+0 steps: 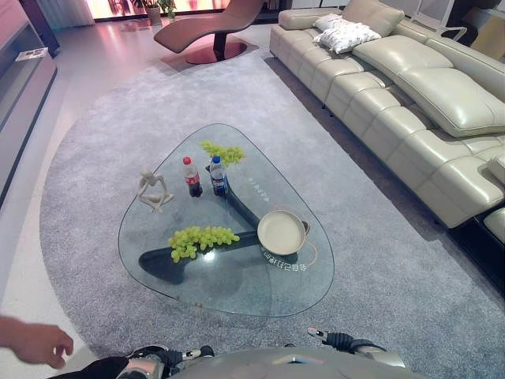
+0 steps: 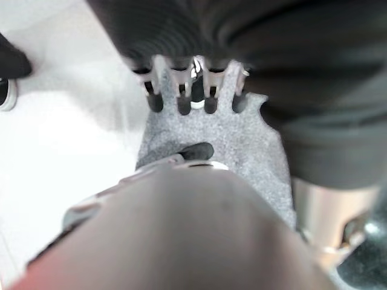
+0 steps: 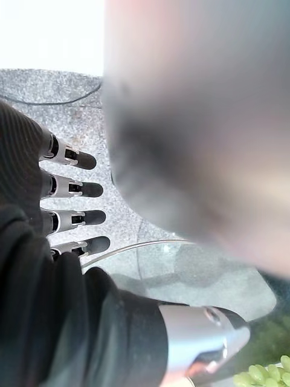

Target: Pick up fruits into the plate

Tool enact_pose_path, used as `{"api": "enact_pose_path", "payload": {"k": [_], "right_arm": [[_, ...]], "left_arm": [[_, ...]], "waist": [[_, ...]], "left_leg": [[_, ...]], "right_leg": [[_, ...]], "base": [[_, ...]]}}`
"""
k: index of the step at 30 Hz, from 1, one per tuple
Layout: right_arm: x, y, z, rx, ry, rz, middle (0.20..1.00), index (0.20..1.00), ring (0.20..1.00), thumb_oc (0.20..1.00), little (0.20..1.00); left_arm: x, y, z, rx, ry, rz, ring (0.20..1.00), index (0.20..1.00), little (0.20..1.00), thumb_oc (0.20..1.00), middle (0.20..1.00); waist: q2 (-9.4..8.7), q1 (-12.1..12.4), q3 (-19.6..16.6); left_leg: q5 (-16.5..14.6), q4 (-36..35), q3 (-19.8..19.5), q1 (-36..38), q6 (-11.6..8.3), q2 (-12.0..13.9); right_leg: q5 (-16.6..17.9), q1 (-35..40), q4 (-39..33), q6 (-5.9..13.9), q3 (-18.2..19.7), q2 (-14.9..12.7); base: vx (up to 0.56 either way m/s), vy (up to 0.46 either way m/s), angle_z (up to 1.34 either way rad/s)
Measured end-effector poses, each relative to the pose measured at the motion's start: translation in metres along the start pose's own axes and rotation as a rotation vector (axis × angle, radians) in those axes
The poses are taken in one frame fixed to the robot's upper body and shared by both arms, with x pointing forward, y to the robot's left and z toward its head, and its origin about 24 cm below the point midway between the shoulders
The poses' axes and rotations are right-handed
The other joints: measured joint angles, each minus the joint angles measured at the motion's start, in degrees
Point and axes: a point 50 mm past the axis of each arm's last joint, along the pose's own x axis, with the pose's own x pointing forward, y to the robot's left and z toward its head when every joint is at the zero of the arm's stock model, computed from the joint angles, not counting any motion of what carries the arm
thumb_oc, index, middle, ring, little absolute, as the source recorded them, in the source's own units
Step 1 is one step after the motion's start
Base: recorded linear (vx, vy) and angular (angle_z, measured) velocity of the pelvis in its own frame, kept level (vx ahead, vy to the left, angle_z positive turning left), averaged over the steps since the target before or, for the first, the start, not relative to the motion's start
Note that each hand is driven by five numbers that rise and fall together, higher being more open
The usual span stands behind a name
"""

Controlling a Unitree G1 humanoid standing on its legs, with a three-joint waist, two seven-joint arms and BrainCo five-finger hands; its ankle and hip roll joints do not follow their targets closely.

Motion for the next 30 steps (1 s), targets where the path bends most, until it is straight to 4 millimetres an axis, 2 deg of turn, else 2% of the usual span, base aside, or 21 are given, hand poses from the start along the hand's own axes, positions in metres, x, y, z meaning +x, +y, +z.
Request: {"api": "enact_pose_path", "payload": {"k": [5, 13, 17, 22, 23, 27, 28, 30], "right_arm": [[-0.001, 0.004, 0.001, 0.002, 0.006, 0.013, 1.000, 1.000, 1.000, 1.000, 1.000], [-0.001, 0.004, 0.001, 0.015, 0.010, 0.014, 1.000, 1.000, 1.000, 1.000, 1.000], [-0.002, 0.005, 0.002, 0.008, 0.009, 0.012, 1.000, 1.000, 1.000, 1.000, 1.000], [-0.007, 0.007, 0.013, 0.036, -0.042, 0.004, 1.000, 1.000, 1.000, 1.000, 1.000], [-0.007, 0.006, 0.018, 0.042, -0.057, 0.004, 1.000, 1.000, 1.000, 1.000, 1.000], [-0.005, -0.007, 0.041, 0.049, -0.150, -0.030, 1.000, 1.000, 1.000, 1.000, 1.000], [-0.004, -0.009, 0.043, 0.050, -0.153, -0.037, 1.000, 1.000, 1.000, 1.000, 1.000], [-0.002, -0.019, 0.051, 0.051, -0.204, -0.059, 1.000, 1.000, 1.000, 1.000, 1.000]], "left_arm": [[-0.001, 0.002, 0.002, 0.010, -0.013, 0.061, 1.000, 1.000, 1.000, 1.000, 1.000], [-0.001, 0.005, -0.005, 0.046, 0.029, 0.101, 1.000, 1.000, 1.000, 1.000, 1.000], [-0.001, 0.005, 0.002, 0.086, 0.006, 0.117, 1.000, 1.000, 1.000, 1.000, 1.000], [-0.008, 0.008, 0.030, 0.141, -0.116, 0.141, 1.000, 1.000, 1.000, 1.000, 1.000], [-0.010, 0.010, 0.040, 0.157, -0.152, 0.155, 1.000, 1.000, 1.000, 1.000, 1.000], [-0.023, 0.027, 0.087, 0.191, -0.331, 0.245, 1.000, 1.000, 1.000, 1.000, 1.000], [-0.025, 0.028, 0.092, 0.191, -0.348, 0.253, 1.000, 1.000, 1.000, 1.000, 1.000], [-0.036, 0.032, 0.123, 0.234, -0.474, 0.331, 1.000, 1.000, 1.000, 1.000, 1.000]], "waist": [[-0.12, 0.0, -0.1], [-0.14, -0.1, 0.0], [0.06, -0.3, 0.4], [0.70, -0.3, 2.9], [0.36, -0.4, 3.5], [1.10, -1.0, 8.8], [1.20, -1.0, 9.4], [2.22, -1.1, 12.4]], "left_leg": [[0.0, 0.0, 0.1, -0.1, 0.00, 0.0], [0.0, 0.0, 0.1, -0.4, 0.00, 0.0], [0.0, 0.0, 0.2, -0.4, -0.03, 0.0], [0.4, 0.1, 1.0, -3.9, 0.19, 0.0], [0.7, 0.3, 1.1, -5.0, 0.26, -0.1], [2.0, 0.3, 1.5, -8.2, 0.65, -0.1], [2.1, 0.3, 1.6, -8.3, 0.66, -0.1], [2.1, 0.3, 2.1, -9.0, 0.66, -0.1]], "right_leg": [[0.0, -0.2, 0.0, 0.03, 0.0, 0.0], [0.1, -0.5, 0.0, 0.11, 0.1, 0.0], [0.1, -0.7, 0.0, 0.11, 0.3, 0.0], [1.2, -4.8, 0.2, 0.31, 1.5, 0.0], [1.7, -6.0, 0.3, 0.40, 1.7, 0.0], [3.3, -9.4, 0.4, 0.39, 2.4, 0.0], [3.4, -9.6, 0.3, 0.39, 2.6, 0.0], [3.5, -10.7, 0.4, 0.42, 2.9, 0.0]], "base": [[0.00, 0.000, 0.00], [0.02, -0.005, 0.00], [0.04, 0.026, -0.03], [-0.11, 0.041, -0.12], [-0.14, 0.042, -0.08], [-0.10, 0.061, -0.06], [-0.05, 0.055, -0.15], [-0.07, 0.063, -0.12]]}}
